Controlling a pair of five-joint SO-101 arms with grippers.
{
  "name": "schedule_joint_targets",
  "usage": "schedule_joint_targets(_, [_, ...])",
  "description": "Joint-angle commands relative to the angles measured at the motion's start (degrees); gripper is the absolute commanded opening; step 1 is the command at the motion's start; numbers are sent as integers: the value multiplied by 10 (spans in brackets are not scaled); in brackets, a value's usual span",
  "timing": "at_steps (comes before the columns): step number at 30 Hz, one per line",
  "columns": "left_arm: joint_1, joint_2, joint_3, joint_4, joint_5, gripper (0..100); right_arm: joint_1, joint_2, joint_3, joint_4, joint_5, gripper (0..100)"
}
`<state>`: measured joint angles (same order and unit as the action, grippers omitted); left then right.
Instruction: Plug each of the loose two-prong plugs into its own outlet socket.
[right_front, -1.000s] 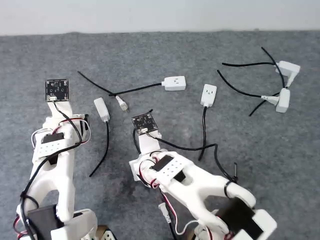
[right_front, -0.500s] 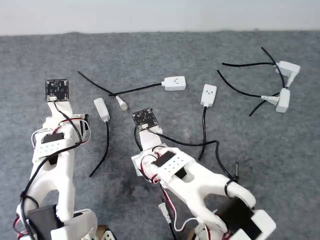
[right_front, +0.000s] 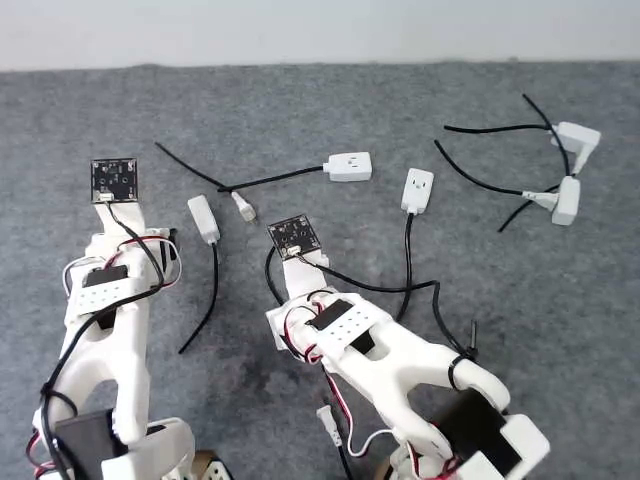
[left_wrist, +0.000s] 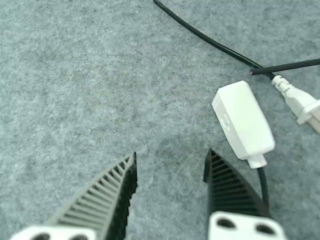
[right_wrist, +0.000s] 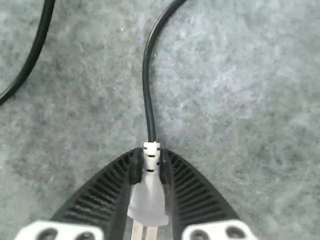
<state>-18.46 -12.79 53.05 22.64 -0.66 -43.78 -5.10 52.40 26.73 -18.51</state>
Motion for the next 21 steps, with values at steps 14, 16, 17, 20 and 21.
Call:
schedule_joint_targets(14, [-4, -2, -25, -13, 5, 218, -9, -5, -17, 38, 9, 9])
schedule_joint_targets(16, [-4, -2, -25, -13, 5, 218, -9, -5, -17, 38, 9, 9])
schedule_joint_targets(17, [-4, -2, -25, -13, 5, 218, -9, -5, -17, 40, 9, 9])
schedule_joint_targets(20, [-4, -2, -25, -13, 5, 218, -9, -6, -36, 85, 9, 9])
schedule_joint_targets(21, [-4, -2, -25, -13, 5, 218, -9, -6, -51, 111, 9, 9])
